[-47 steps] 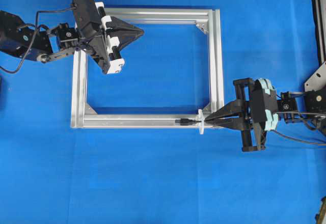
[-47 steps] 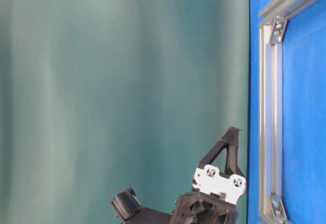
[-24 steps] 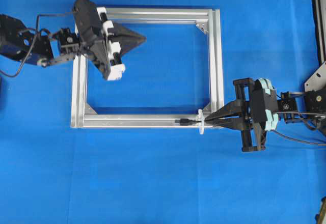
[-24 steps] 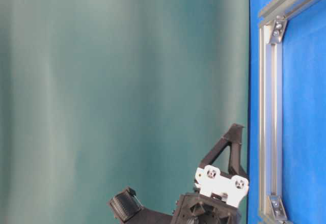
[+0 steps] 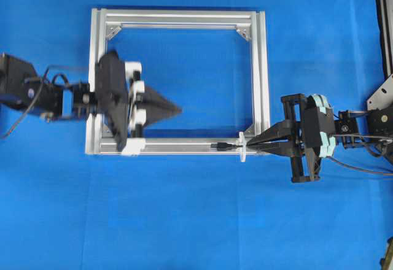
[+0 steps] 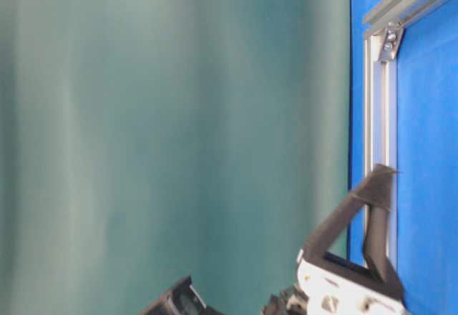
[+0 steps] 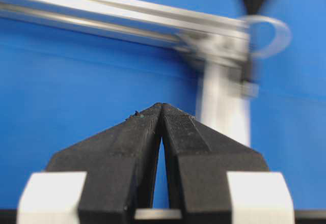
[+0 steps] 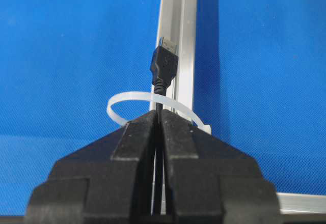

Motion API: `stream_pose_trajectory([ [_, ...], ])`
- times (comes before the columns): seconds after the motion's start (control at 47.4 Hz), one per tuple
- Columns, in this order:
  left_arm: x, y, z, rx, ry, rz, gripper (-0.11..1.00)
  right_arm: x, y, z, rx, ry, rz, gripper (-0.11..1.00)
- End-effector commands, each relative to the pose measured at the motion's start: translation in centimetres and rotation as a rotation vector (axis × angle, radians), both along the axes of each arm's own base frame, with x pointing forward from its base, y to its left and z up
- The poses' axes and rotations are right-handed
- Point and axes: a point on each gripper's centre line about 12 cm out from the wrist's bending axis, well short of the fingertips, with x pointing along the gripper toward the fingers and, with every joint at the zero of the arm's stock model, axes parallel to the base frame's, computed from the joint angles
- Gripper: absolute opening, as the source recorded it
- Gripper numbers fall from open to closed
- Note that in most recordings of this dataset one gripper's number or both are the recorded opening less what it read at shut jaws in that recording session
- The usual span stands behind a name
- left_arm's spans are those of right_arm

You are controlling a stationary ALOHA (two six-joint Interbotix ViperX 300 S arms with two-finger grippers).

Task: Insert the wire through the string loop located on the right side.
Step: 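Move the left gripper down to the plug emerging from the loop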

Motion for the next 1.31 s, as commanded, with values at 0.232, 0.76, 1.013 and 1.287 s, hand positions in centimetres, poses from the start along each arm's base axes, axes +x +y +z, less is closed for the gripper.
stream_pose_trajectory([
  [0.232, -0.3, -5.5, 1.5, -0.007, -0.053, -0.148, 0.00, 0.5, 0.0, 0.7, 0.005, -0.033, -0.004, -0.03],
  [0.76, 0.3, -5.0, 1.6, -0.004, -0.050, -0.133, 0.00, 0.5, 0.1, 0.7, 0.005, -0.033, -0.002, -0.03],
  [1.013, 2.9, -4.8, 2.0, 0.010, -0.041, -0.122, 0.00, 0.5, 0.0, 0.7, 0.005, -0.033, -0.004, -0.03],
  [1.287, 7.5, -3.9, 2.1, 0.026, -0.004, -0.094, 0.00, 0.5, 0.0, 0.7, 0.005, -0.033, -0.004, -0.03],
])
